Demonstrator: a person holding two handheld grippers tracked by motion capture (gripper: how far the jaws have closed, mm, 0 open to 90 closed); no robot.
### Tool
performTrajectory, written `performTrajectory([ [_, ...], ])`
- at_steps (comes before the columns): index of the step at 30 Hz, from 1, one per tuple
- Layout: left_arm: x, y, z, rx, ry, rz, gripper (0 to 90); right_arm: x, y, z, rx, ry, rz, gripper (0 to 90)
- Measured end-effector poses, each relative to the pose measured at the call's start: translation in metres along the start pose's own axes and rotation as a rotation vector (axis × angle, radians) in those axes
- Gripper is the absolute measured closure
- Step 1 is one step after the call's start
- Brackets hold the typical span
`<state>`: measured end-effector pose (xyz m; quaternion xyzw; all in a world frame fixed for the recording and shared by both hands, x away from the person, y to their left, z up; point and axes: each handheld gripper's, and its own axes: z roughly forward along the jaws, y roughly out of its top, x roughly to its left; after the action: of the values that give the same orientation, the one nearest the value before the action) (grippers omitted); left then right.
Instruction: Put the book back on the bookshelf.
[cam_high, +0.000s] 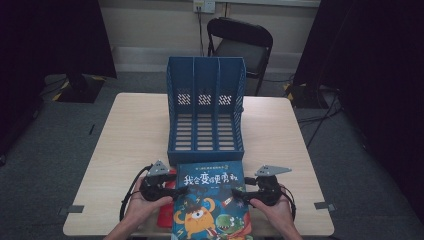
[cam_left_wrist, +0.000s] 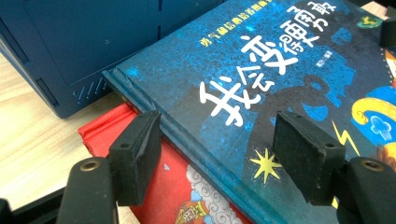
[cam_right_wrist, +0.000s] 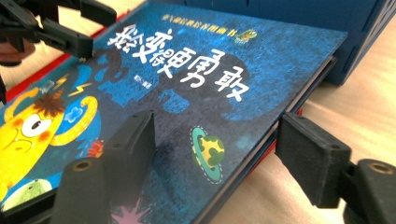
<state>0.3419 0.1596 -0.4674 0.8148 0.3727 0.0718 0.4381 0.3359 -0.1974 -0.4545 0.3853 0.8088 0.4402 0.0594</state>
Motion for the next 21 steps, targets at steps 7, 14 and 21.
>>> performTrajectory([
  [7, 0.001, 0.000, 0.000, -0.009, -0.016, -0.026, 30.1, 0.002, 0.003, -0.008, -0.064, 0.006, 0.013, 36.3],
  [14, 0.002, -0.001, 0.000, -0.021, -0.024, -0.042, 29.8, 0.001, 0.007, -0.003, -0.073, 0.063, 0.050, 37.9],
  [21, 0.003, -0.001, -0.001, -0.017, -0.021, -0.043, 27.6, -0.005, 0.018, 0.012, -0.027, 0.140, 0.064, 34.2],
])
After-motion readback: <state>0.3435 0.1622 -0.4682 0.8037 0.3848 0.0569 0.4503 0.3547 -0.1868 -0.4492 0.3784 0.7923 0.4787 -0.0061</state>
